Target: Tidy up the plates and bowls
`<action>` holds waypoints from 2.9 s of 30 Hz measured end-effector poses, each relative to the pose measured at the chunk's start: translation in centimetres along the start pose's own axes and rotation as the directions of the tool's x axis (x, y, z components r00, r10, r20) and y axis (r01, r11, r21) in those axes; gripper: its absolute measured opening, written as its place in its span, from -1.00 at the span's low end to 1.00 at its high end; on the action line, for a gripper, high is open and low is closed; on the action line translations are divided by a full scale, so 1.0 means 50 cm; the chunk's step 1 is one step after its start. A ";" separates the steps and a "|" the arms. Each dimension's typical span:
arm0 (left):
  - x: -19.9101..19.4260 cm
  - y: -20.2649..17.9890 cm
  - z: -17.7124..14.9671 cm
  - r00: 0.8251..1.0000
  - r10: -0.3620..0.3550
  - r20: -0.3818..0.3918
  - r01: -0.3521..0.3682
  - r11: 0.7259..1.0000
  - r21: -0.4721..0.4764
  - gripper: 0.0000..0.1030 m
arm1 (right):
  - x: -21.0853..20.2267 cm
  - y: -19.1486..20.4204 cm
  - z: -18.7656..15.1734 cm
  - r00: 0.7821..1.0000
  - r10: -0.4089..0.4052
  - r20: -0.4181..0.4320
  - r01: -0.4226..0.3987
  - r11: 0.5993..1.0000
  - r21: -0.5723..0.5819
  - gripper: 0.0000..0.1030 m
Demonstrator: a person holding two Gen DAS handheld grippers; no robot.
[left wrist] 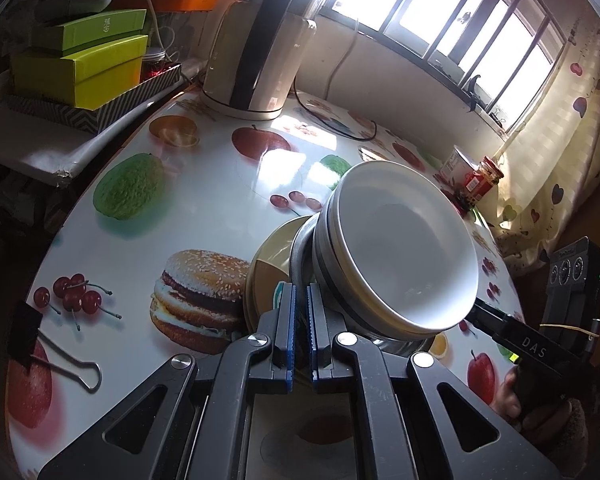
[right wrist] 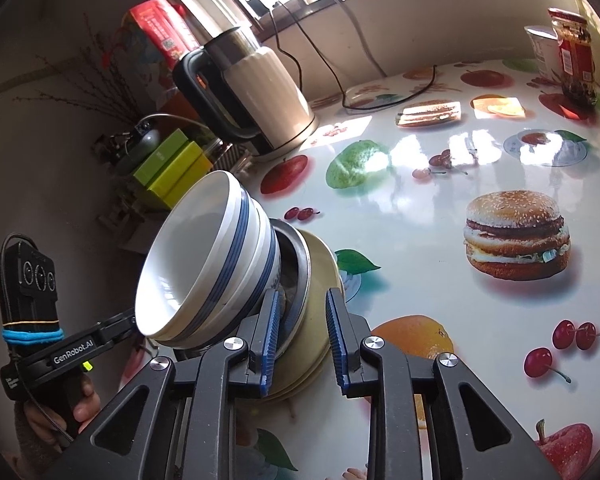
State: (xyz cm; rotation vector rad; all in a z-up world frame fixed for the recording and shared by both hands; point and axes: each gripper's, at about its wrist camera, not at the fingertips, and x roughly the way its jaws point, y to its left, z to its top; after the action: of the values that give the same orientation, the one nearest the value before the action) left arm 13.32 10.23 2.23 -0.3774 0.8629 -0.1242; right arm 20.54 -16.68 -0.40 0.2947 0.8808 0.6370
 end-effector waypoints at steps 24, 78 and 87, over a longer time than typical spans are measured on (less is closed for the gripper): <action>-0.065 -0.047 -0.084 0.991 0.122 0.047 -0.126 0.986 0.112 -0.79 | -0.086 0.042 -0.061 0.997 -0.055 0.053 0.057 0.997 -0.043 0.05; 0.009 -0.060 -0.214 0.949 0.314 -0.024 -0.303 0.932 0.201 0.19 | -0.019 0.076 -0.230 0.878 -0.479 0.015 0.472 0.858 -0.205 0.81; 0.009 -0.063 -0.215 0.947 0.321 -0.019 -0.312 0.931 0.191 0.19 | -0.021 0.071 -0.231 0.871 -0.492 0.020 0.486 0.853 -0.190 0.84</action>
State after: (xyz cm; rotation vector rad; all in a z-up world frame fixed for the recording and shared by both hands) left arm 5.57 4.26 -3.28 -0.0563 0.9426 0.0859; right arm 9.52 -14.77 -5.07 -0.1167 0.8723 0.2433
